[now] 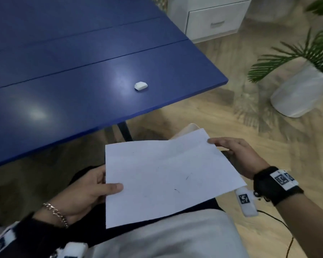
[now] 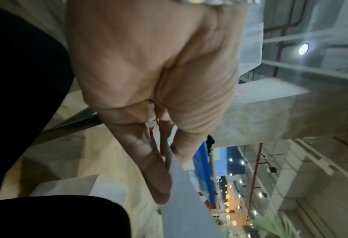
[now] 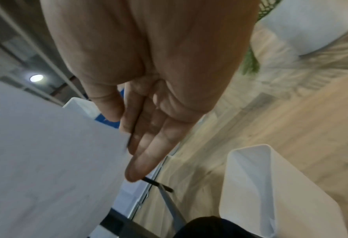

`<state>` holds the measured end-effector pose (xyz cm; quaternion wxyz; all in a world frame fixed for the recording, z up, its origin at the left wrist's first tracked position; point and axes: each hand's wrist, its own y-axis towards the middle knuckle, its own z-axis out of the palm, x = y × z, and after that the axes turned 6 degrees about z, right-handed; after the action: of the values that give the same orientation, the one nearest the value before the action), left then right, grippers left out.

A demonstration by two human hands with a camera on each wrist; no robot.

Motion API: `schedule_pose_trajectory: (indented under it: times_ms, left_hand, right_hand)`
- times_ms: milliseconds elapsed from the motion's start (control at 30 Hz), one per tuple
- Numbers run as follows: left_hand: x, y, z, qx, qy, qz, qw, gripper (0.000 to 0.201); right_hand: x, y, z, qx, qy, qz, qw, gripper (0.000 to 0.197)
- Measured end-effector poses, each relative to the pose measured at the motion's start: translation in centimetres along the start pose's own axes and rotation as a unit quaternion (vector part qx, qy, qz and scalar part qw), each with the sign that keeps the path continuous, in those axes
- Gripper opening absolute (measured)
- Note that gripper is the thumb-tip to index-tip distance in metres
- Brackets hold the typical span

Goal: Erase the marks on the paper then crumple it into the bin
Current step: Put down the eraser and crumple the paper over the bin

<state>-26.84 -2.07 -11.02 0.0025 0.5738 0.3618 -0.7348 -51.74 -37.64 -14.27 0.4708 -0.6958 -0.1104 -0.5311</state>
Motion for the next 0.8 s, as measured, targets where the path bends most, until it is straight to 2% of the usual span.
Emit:
schedule_pose_trajectory:
  times_ms: [133,267,367,400,533,667,733,800]
  left_hand:
    - [1.3,5.2,0.4,0.008,0.013,-0.005,1.0,0.049]
    - [1.7,10.8,0.1,-0.013,0.026,0.002,1.0,0.058]
    - [2.5,14.5,-0.2,-0.055,0.024,-0.007,0.998,0.041]
    - [2.7,15.6,-0.1,-0.065,0.022,-0.015,0.998,0.034]
    - [2.8,19.6,0.7,-0.069,0.097,-0.03,0.992,0.033]
    - [2.0,22.7,2.0,-0.07,0.163,-0.04,0.983,0.028]
    - [1.4,23.5,3.3,-0.079,0.179,-0.05,0.979,0.029]
    - [0.9,24.1,4.2,-0.083,0.182,-0.065,0.978,0.026]
  right_hand:
    - [-2.0,4.0,-1.3,0.018,0.048,0.011,0.999,0.032]
    - [-3.6,10.1,-1.6,0.002,0.072,0.005,0.997,0.041]
    - [-5.2,14.4,-1.0,-0.035,0.064,0.026,0.997,0.04]
    - [-6.1,15.7,-0.7,-0.055,0.05,0.036,0.997,0.038]
    - [-9.5,20.4,-0.2,-0.139,-0.034,0.055,0.988,0.027]
    - [-11.7,22.4,0.7,-0.192,-0.208,0.064,0.957,0.03]
    - [-12.3,21.9,1.8,-0.189,-0.243,0.06,0.949,0.033]
    - [-12.4,20.8,3.3,-0.147,-0.281,0.028,0.948,0.029]
